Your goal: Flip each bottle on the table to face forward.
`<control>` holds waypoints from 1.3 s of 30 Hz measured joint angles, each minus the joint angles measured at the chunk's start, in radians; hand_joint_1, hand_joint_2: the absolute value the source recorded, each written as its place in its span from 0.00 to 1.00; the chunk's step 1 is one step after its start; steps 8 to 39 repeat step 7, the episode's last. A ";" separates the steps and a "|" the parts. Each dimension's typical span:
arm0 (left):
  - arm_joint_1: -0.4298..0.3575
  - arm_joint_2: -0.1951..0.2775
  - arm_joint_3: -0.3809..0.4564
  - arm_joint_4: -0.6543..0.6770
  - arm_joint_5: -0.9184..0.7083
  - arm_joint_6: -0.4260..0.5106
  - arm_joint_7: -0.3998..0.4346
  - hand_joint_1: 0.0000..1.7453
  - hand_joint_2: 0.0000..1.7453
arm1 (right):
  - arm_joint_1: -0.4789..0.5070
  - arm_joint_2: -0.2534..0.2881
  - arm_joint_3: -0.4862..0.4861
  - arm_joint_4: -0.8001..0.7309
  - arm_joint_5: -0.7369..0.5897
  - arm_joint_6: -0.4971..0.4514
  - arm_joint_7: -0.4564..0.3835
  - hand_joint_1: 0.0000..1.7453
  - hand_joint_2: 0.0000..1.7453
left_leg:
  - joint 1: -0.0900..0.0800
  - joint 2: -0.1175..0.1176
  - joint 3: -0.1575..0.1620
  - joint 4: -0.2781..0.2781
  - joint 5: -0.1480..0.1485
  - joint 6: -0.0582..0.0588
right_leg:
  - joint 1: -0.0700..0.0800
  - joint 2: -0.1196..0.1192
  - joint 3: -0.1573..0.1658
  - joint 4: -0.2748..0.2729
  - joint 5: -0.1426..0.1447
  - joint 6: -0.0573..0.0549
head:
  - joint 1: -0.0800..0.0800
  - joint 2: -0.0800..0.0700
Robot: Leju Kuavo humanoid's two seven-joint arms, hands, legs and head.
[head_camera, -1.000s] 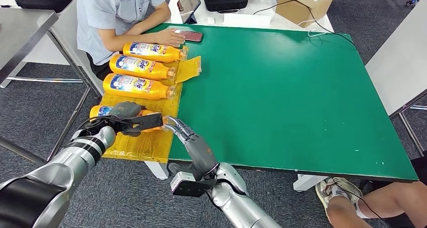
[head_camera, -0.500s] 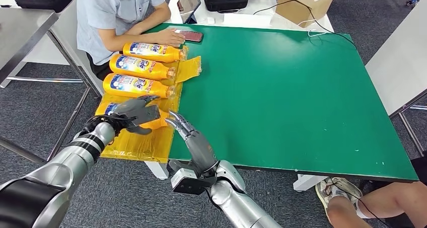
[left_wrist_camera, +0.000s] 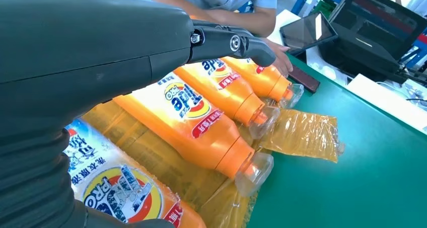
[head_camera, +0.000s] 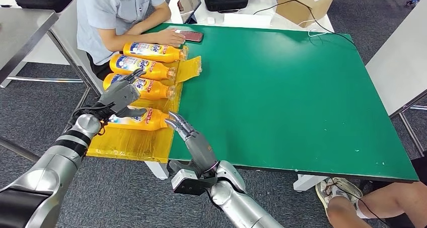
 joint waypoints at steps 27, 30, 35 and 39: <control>0.042 -0.003 0.045 -0.053 0.111 0.026 -0.028 0.00 1.00 | -0.001 -0.001 0.006 0.000 0.001 -0.001 0.000 0.00 0.00 | 0.000 0.000 0.000 0.000 0.000 0.000 | 0.000 0.000 0.000 0.000 0.000 0.000 | 0.000 0.000; 0.042 -0.003 0.045 -0.053 0.111 0.026 -0.028 0.00 1.00 | -0.001 -0.001 0.006 0.000 0.001 -0.001 0.000 0.00 0.00 | 0.000 0.000 0.000 0.000 0.000 0.000 | 0.000 0.000 0.000 0.000 0.000 0.000 | 0.000 0.000; 0.042 -0.003 0.045 -0.053 0.111 0.026 -0.028 0.00 1.00 | -0.001 -0.001 0.006 0.000 0.001 -0.001 0.000 0.00 0.00 | 0.000 0.000 0.000 0.000 0.000 0.000 | 0.000 0.000 0.000 0.000 0.000 0.000 | 0.000 0.000; 0.042 -0.003 0.045 -0.053 0.111 0.026 -0.028 0.00 1.00 | -0.001 -0.001 0.006 0.000 0.001 -0.001 0.000 0.00 0.00 | 0.000 0.000 0.000 0.000 0.000 0.000 | 0.000 0.000 0.000 0.000 0.000 0.000 | 0.000 0.000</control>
